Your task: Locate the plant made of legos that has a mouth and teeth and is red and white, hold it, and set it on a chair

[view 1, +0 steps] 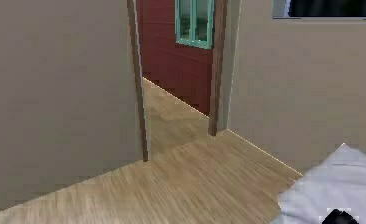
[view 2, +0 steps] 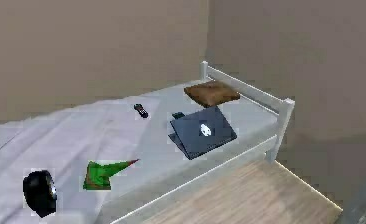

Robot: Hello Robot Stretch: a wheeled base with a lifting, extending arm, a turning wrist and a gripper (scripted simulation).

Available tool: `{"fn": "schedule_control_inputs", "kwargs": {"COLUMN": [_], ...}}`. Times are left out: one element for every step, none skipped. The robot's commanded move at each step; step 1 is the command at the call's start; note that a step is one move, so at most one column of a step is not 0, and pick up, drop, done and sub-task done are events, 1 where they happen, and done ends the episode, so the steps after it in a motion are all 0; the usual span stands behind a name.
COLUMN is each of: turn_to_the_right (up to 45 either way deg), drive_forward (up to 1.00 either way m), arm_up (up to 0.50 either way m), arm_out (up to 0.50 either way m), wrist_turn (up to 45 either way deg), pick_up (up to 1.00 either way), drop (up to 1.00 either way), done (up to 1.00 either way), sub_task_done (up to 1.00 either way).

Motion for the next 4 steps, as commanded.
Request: {"fn": "schedule_control_inputs", "kwargs": {"turn_to_the_right": [-30.0,0.0,0.0,0.0], "drive_forward": [0.0,0.0,0.0,0.0], "arm_up": [0.0,0.5,0.14,0.0], "arm_out": [0.0,0.0,0.0,0.44], "wrist_turn": [0.0,0.0,0.0,0.0], "pick_up": [0.0,0.0,0.0,0.0], "drop": [0.0,0.0,0.0,0.0], "done": [0.0,0.0,0.0,0.0], "sub_task_done": [0.0,0.0,0.0,0.0]}}
